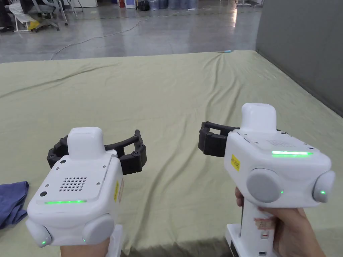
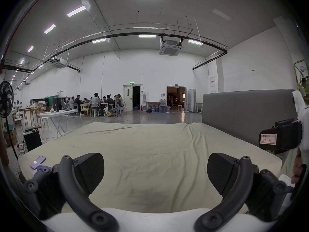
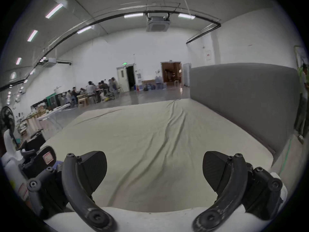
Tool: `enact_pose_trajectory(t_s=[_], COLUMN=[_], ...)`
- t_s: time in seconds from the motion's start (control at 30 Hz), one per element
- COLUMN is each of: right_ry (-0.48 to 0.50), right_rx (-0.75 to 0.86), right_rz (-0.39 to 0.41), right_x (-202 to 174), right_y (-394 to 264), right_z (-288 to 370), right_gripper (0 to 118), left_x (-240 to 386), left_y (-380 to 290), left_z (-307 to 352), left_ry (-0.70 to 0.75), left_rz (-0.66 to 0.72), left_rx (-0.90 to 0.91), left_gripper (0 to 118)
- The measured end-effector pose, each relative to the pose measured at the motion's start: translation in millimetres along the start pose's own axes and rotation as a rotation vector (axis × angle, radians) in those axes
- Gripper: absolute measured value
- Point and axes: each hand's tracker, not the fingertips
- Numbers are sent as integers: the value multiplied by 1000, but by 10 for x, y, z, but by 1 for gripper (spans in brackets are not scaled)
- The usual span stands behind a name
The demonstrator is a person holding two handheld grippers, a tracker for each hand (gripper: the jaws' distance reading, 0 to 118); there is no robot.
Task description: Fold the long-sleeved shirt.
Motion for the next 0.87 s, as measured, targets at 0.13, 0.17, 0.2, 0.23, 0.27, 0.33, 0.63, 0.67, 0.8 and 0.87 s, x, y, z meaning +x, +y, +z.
enact_pose_trajectory(t_s=[0.13,0.17,0.2,0.23,0.27,0.33,0.63,0.67,0.8,0.87], right_ry=[98,41,-36,-82,-86,-50,-114,-111,-113,-111], right_rx=[57,76,118,164,224,274,171,172,175,174], right_rz=[-48,-43,-11,32,69,157,125,124,126,127], right_x=[165,162,143,129,133,174,224,223,196,187], right_y=[-91,-113,-142,-173,-221,-311,-303,-288,-260,-256], right_z=[8,-7,-4,-5,-31,-71,-93,-83,-75,-76], right_gripper=[115,115,114,115,115,115,115,115,115,115], left_x=[1,3,7,13,21,33,60,61,61,65], left_y=[3,0,-1,-3,-8,-21,-27,-28,-26,-24], left_z=[-1,3,4,4,5,5,-3,-5,-13,-17], left_ry=[2,0,-3,-3,-1,-3,-15,-13,-10,-4], left_rz=[5,7,8,8,6,2,-6,-7,-6,-17], left_rx=[1,-1,-1,-2,-3,-4,-14,-14,-20,-23], left_gripper=[118,118,118,118,118,118,118,118,118,118])
